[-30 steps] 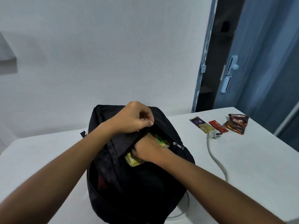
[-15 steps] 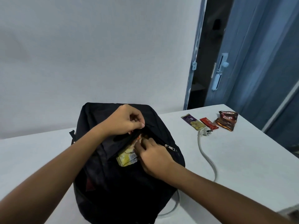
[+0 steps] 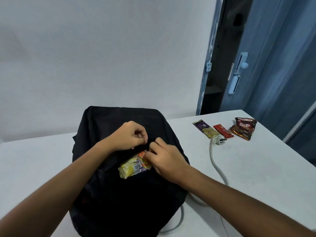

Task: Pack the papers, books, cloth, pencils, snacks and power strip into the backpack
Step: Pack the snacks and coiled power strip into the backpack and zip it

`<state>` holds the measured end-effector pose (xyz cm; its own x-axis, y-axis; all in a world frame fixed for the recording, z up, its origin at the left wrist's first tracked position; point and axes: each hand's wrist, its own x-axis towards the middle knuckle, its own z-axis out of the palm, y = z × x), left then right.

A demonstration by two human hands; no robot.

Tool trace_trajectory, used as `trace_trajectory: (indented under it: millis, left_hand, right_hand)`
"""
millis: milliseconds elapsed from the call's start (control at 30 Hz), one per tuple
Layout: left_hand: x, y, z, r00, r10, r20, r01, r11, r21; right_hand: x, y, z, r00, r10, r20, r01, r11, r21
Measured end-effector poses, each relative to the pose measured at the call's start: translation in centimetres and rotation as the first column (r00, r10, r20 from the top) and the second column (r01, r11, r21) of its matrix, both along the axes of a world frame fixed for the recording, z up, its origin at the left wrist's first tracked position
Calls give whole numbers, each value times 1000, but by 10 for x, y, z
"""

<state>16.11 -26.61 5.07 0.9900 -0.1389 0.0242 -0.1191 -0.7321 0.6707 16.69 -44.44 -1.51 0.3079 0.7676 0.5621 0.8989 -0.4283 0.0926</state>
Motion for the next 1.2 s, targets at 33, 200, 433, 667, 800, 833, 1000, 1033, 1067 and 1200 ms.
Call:
trace_trajectory:
  millis: [33,200,433,667,800,833,1000,1033,1067,1200]
  left_hand:
    - [1,0,-1,1000,6,-6,-6,1000,-1]
    - [5,0,-2,998,35,-53,-36,999,-24]
    - [10,-4,1,990,56,-131,-62,997,-41]
    - [11,-4,0,980,95,-174,-107,993,-58]
    - [11,-4,-1,978,105,-182,-118,991,-61]
    - [11,-4,-1,977,107,-182,-119,991,-61]
    - [12,-2,-2,980,93,-178,-106,992,-67]
    - [12,-1,-2,980,85,-178,-98,993,-67]
    - [13,0,-2,980,77,-183,-91,993,-71]
    - [14,7,0,984,10,-177,-25,996,-84]
  right_hand:
    - [1,-2,1,999,28,24,-28,999,15]
    - [35,-23,11,982,98,-159,-39,941,336]
    - [167,-79,-34,532,-754,-385,672,653,-350]
    - [187,-80,-67,494,-833,-251,696,552,-460]
    - [189,-71,-60,588,-733,-342,631,680,-373]
    - [188,-70,-57,594,-691,-411,627,718,-301]
    - [156,-39,-21,636,-196,-747,625,699,348]
    - [141,-30,-7,684,-63,-727,570,668,479]
    - [125,-21,7,758,55,-650,468,649,600]
    - [49,-4,26,904,378,-201,-161,735,659]
